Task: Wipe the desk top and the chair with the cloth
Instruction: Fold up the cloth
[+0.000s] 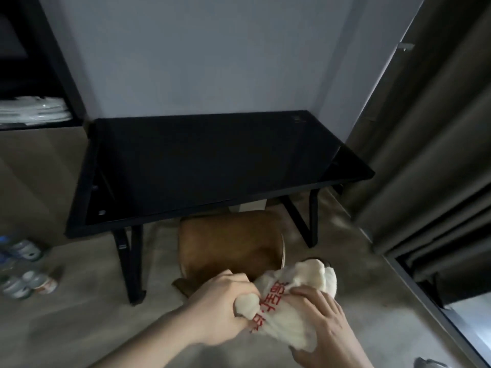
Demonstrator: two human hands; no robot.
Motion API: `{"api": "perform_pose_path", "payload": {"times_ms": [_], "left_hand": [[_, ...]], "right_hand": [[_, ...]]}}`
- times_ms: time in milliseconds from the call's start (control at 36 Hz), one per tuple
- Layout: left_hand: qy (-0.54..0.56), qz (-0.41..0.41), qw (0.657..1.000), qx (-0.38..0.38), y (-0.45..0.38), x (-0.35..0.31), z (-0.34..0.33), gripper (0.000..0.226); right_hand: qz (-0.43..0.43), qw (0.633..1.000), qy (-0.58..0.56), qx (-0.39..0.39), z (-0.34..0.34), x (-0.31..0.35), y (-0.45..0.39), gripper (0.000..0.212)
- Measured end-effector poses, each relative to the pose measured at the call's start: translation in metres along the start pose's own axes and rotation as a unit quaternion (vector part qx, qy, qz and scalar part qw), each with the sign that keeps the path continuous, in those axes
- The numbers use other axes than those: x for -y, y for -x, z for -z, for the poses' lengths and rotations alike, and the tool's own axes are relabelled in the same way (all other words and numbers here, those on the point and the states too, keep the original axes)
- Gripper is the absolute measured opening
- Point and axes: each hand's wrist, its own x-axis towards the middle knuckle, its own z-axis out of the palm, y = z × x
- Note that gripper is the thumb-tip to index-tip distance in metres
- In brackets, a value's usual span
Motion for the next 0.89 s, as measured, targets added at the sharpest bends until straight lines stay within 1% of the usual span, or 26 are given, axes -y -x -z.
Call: {"api": "perform_pose_path", "payload": {"times_ms": [28,83,139,194,278,333,417,472,528,611,694,722,778,806,833,889], "left_hand": [[0.015,0.018,1.0,-0.005,0.0,-0.003,0.004,0.018],[0.042,0.059,0.997,-0.018,0.006,-0.009,0.013,0.024],[0.073,0.078,0.993,-0.046,0.013,-0.02,0.029,0.026],[0.104,0.093,0.987,-0.084,0.024,-0.036,0.055,0.021],[0.166,0.12,0.971,-0.126,0.052,-0.055,0.105,0.013],[0.233,0.144,0.952,-0.137,0.076,-0.06,0.139,0.015],[0.304,0.161,0.927,-0.148,0.115,-0.054,0.182,0.017],[0.338,0.183,0.907,-0.17,0.14,-0.046,0.204,0.02],[0.375,0.21,0.879,-0.206,0.162,-0.038,0.222,0.022],[0.434,0.237,0.829,-0.261,0.192,-0.028,0.245,0.024],[0.471,0.269,0.782,-0.306,0.217,-0.012,0.263,0.027],[0.478,0.277,0.77,-0.318,0.224,-0.004,0.268,0.029],[0.494,0.287,0.746,-0.342,0.234,0.012,0.278,0.03],[0.5,0.292,0.734,-0.354,0.238,0.02,0.283,0.029],[0.507,0.297,0.722,-0.366,0.241,0.029,0.287,0.027],[0.518,0.314,0.697,-0.383,0.244,0.048,0.294,0.03]], "right_hand": [[-0.014,1.0,-0.02,-0.001,0.006,0.004,-0.001,0.081],[-0.063,0.996,-0.053,0.021,0.027,0.018,-0.006,0.068],[-0.094,0.99,-0.086,0.068,0.052,0.037,-0.013,0.05],[-0.113,0.982,-0.132,0.076,0.076,0.06,-0.024,0.046],[-0.159,0.965,-0.206,0.042,0.102,0.094,-0.04,0.046],[-0.163,0.952,-0.254,0.043,0.113,0.119,-0.052,0.039],[-0.139,0.94,-0.307,0.054,0.126,0.171,-0.074,0.025],[-0.13,0.929,-0.34,0.06,0.128,0.205,-0.09,0.016],[-0.125,0.919,-0.368,0.071,0.124,0.234,-0.105,0.011],[-0.119,0.897,-0.412,0.106,0.114,0.277,-0.128,0.016],[-0.133,0.87,-0.448,0.157,0.103,0.311,-0.151,0.026],[-0.134,0.864,-0.453,0.176,0.099,0.32,-0.159,0.034],[-0.13,0.855,-0.452,0.216,0.09,0.334,-0.177,0.06],[-0.124,0.852,-0.45,0.238,0.085,0.339,-0.186,0.068],[-0.113,0.85,-0.445,0.259,0.081,0.346,-0.195,0.068],[-0.097,0.847,-0.433,0.293,0.075,0.361,-0.214,0.057]]}}
